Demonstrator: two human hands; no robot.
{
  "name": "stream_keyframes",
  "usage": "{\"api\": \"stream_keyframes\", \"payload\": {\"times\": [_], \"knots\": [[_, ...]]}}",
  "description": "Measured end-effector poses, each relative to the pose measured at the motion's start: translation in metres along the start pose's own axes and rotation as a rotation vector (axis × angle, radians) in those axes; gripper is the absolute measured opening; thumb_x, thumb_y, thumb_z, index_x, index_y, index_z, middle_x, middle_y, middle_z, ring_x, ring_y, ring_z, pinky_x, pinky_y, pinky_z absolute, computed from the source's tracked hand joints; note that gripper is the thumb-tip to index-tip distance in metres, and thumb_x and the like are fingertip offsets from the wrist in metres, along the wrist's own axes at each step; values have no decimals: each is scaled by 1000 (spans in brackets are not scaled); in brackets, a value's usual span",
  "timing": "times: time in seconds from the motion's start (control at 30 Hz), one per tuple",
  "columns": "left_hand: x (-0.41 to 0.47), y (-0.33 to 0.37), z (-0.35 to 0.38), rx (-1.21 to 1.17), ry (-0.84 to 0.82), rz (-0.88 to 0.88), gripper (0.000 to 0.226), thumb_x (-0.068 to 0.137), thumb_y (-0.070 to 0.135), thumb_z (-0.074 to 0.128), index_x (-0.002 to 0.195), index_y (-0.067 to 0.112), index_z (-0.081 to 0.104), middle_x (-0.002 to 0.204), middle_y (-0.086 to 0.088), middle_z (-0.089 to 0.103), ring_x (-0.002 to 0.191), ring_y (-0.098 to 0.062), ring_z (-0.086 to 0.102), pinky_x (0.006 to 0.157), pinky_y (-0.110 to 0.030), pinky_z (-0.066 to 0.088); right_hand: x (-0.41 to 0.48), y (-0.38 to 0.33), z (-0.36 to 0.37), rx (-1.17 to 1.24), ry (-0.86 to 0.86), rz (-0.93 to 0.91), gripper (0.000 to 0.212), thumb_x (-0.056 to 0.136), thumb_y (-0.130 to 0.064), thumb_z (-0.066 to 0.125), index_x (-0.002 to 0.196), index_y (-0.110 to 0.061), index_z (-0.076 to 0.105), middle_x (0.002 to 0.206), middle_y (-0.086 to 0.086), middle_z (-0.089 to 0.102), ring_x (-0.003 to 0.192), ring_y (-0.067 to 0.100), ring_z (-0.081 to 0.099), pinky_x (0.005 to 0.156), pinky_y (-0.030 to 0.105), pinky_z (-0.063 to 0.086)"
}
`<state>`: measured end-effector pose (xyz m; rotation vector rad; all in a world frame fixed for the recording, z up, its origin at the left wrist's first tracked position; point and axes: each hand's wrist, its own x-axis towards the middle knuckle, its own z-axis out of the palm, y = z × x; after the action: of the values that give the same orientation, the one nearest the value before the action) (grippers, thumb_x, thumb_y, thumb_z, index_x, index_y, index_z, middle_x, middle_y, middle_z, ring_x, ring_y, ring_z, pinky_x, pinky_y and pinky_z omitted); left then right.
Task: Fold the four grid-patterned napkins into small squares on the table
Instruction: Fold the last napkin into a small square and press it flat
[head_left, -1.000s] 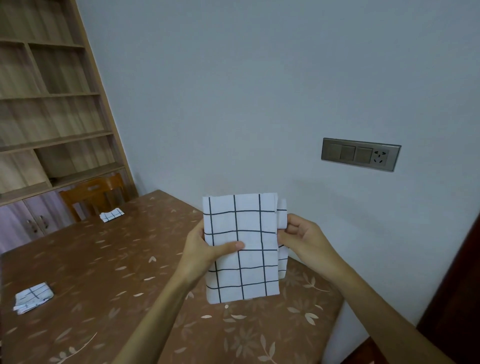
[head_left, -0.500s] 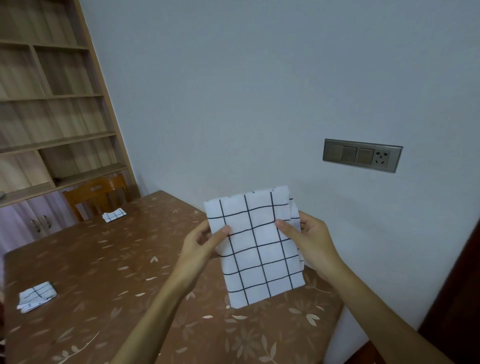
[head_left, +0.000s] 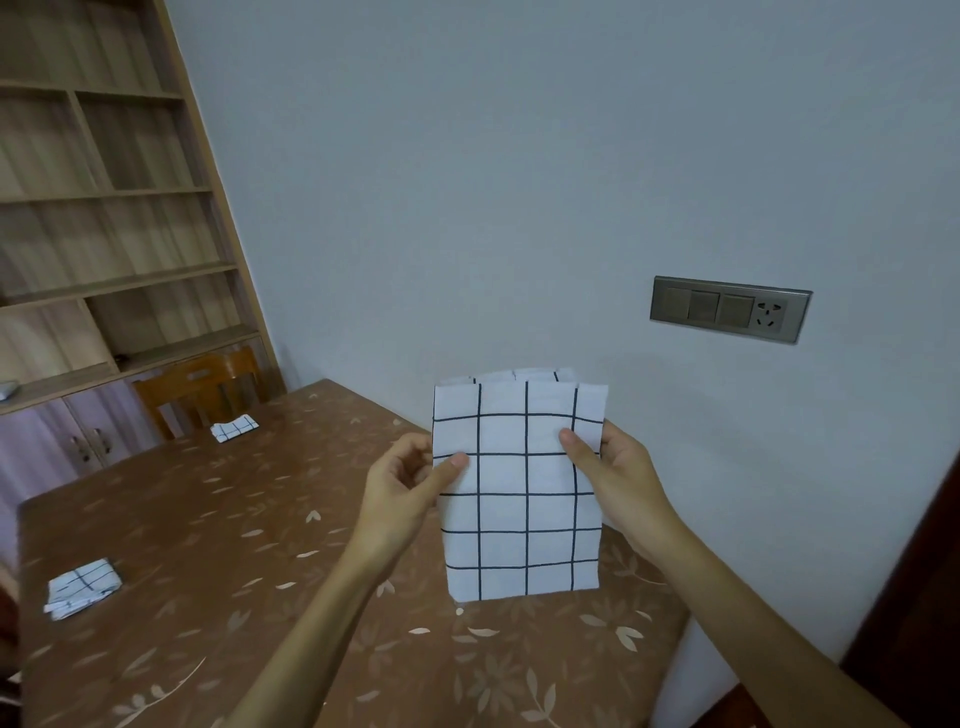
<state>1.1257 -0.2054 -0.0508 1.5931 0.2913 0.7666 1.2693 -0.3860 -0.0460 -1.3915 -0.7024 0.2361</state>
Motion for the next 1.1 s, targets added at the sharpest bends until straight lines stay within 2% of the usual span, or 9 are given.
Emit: {"api": "stream_keyframes", "payload": {"times": [0.13, 0.27, 0.47, 0.53, 0.67, 0.83, 0.93, 1.03, 1.1], "knots": [[-10, -7, 5, 47, -161, -57, 37, 89, 29, 67, 124, 17, 64, 118, 4, 75, 107, -15, 72, 87, -32, 60, 4, -1, 0, 2, 78, -41, 15, 100, -22, 57, 107, -30, 67, 99, -20, 76, 100, 1, 70, 85, 17, 56], [-27, -22, 15, 114, -252, -30, 31, 95, 24, 64, 126, 21, 65, 121, 6, 75, 108, -13, 72, 87, -28, 59, 8, -1, -3, -21, 197, -73, 12, 100, -27, 57, 102, -29, 68, 98, -9, 77, 96, 11, 72, 85, 31, 59], [-34, -42, 31, 306, 21, 132, 11, 98, 31, 63, 107, 32, 69, 84, -4, 76, 69, -25, 70, 56, -40, 57, 10, 9, -6, -143, 299, -172, 38, 98, -38, 54, 97, -1, 63, 95, 27, 67, 92, 44, 62, 83, 51, 54], [-35, -45, 32, 360, 66, 172, 10, 95, 35, 65, 99, 26, 68, 79, -14, 72, 66, -30, 64, 54, -30, 52, 10, 10, -7, -209, 308, -220, 50, 96, -42, 53, 94, 8, 56, 87, 34, 61, 78, 48, 58, 73, 54, 54], [-37, -48, 30, 389, 46, 200, 18, 88, 43, 66, 93, 26, 67, 71, -1, 67, 61, -22, 60, 51, -25, 46, 12, 4, -7, -306, 307, -297, 54, 95, -42, 52, 72, 6, 42, 55, 13, 31, 51, 18, 27, 50, 31, 31], [-38, -42, 19, 454, -93, 152, 27, 90, 42, 70, 115, 30, 73, 92, 20, 77, 78, -6, 72, 66, -22, 55, 12, 6, -6, -378, 269, -327, 44, 98, -32, 54, 64, -12, 34, 50, 0, 28, 48, 10, 24, 46, 30, 27], [-31, -24, 22, 260, -118, 47, 25, 96, 36, 61, 110, 21, 75, 104, 10, 79, 93, -11, 75, 77, -28, 59, 11, 3, -3, -314, 231, -309, 46, 94, -40, 53, 63, -14, 31, 52, 3, 29, 50, 14, 26, 48, 30, 28], [-22, -8, 24, 99, -55, 31, 19, 101, 20, 57, 108, 15, 74, 104, 0, 79, 93, -20, 77, 76, -34, 62, 7, -2, -2, -211, 162, -237, 37, 93, -43, 54, 73, -12, 52, 62, -3, 52, 56, 14, 48, 57, 29, 43], [-18, -3, 25, 32, 1, 40, 18, 101, 15, 57, 109, 15, 73, 103, 0, 80, 93, -21, 77, 75, -33, 63, 4, -6, -5, -113, 50, -152, 14, 96, -35, 57, 102, -26, 66, 93, -16, 72, 89, 0, 68, 77, 11, 50]]}}
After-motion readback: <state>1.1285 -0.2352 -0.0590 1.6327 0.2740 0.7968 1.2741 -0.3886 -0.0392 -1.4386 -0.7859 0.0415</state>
